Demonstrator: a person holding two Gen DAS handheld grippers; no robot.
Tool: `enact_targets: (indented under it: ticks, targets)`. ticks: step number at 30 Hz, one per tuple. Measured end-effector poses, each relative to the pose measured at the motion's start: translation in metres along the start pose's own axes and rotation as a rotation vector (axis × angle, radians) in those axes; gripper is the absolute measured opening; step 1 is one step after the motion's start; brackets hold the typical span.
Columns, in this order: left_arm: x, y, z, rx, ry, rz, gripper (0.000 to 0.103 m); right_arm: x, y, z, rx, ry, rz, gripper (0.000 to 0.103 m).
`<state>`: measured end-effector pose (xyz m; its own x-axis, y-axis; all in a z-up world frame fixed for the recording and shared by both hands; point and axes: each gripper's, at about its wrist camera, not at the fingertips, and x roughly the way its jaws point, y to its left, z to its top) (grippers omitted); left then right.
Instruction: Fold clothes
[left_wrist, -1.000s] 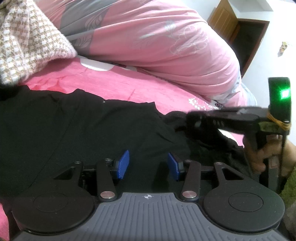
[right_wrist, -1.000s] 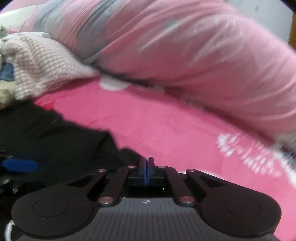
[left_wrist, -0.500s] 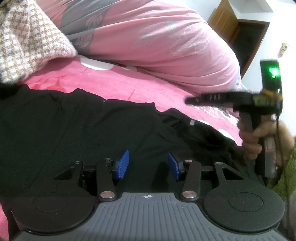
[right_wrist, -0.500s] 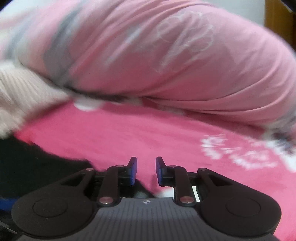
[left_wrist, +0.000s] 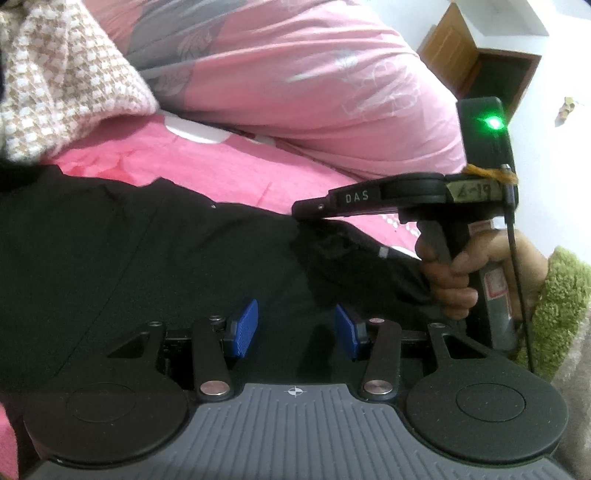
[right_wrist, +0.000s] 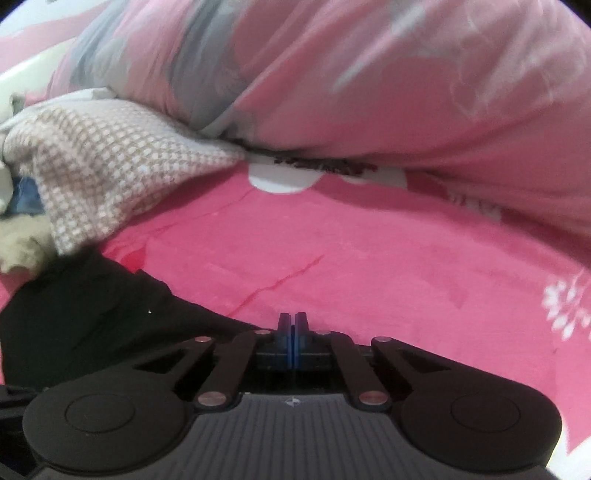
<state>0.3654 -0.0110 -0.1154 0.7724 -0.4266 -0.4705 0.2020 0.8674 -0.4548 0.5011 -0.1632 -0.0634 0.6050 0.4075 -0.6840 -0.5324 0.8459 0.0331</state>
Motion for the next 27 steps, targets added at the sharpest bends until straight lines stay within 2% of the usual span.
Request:
enact_targets:
  ticks: [4, 9, 12, 15, 18, 22, 24, 26, 27]
  targets:
    - [-0.003, 0.002, 0.002, -0.020, -0.028, 0.031, 0.046, 0.000, 0.005, 0.005, -0.030, -0.083, -0.020, 0.000]
    - [-0.002, 0.002, 0.002, -0.017, -0.023, 0.039, 0.046, 0.029, 0.003, -0.002, -0.066, -0.062, -0.056, 0.000]
    - [-0.002, 0.002, 0.002, -0.018, -0.021, 0.037, 0.046, 0.033, -0.008, -0.005, 0.019, -0.085, -0.088, 0.000]
    - [-0.003, 0.003, 0.002, -0.023, -0.019, 0.033, 0.046, 0.026, -0.034, -0.004, 0.178, -0.092, -0.115, 0.002]
    - [-0.002, 0.004, 0.002, -0.028, -0.017, 0.029, 0.046, -0.016, -0.060, -0.005, 0.254, -0.148, -0.148, 0.003]
    - [-0.002, 0.004, 0.002, -0.033, -0.014, 0.024, 0.047, -0.099, -0.097, -0.022, 0.301, -0.205, -0.230, 0.006]
    - [-0.002, 0.004, 0.002, -0.033, -0.012, 0.024, 0.047, -0.135, -0.116, -0.040, 0.322, -0.193, -0.274, 0.020]
    - [-0.001, 0.004, 0.002, -0.035, -0.012, 0.024, 0.047, -0.154, -0.132, -0.061, 0.338, -0.150, -0.305, 0.028]
    - [-0.001, 0.004, 0.002, -0.036, -0.012, 0.023, 0.047, -0.154, -0.135, -0.070, 0.353, -0.131, -0.297, 0.028]
